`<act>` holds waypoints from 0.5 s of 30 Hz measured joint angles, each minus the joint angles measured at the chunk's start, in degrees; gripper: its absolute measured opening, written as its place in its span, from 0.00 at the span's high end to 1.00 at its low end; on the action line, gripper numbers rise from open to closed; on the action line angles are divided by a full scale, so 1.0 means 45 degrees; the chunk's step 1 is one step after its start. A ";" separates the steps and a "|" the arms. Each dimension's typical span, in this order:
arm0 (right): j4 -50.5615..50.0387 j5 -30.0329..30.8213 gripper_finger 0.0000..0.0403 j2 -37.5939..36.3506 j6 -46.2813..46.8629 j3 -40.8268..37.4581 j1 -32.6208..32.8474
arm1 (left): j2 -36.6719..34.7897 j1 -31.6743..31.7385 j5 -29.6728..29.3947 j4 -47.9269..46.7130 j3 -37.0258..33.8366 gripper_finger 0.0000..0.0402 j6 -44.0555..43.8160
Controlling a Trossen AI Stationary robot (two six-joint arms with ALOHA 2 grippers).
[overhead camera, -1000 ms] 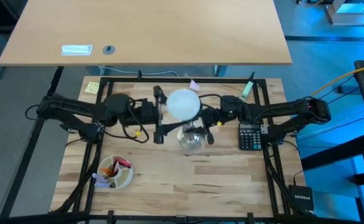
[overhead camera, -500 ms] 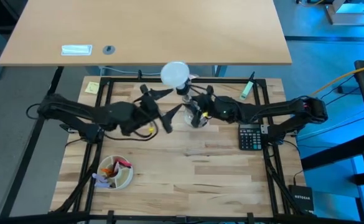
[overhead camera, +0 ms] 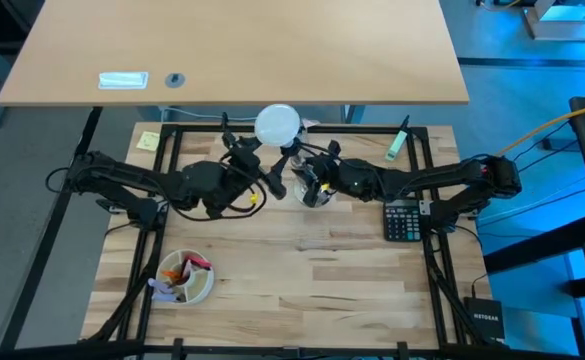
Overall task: Screw lightbulb
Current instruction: Insert the lightbulb into the silver lamp
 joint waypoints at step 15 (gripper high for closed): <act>0.0152 0.0243 0.64 0.0005 0.0034 0.0000 -0.0005 | 0.0033 0.1076 0.1508 0.0841 0.0010 0.32 -0.1499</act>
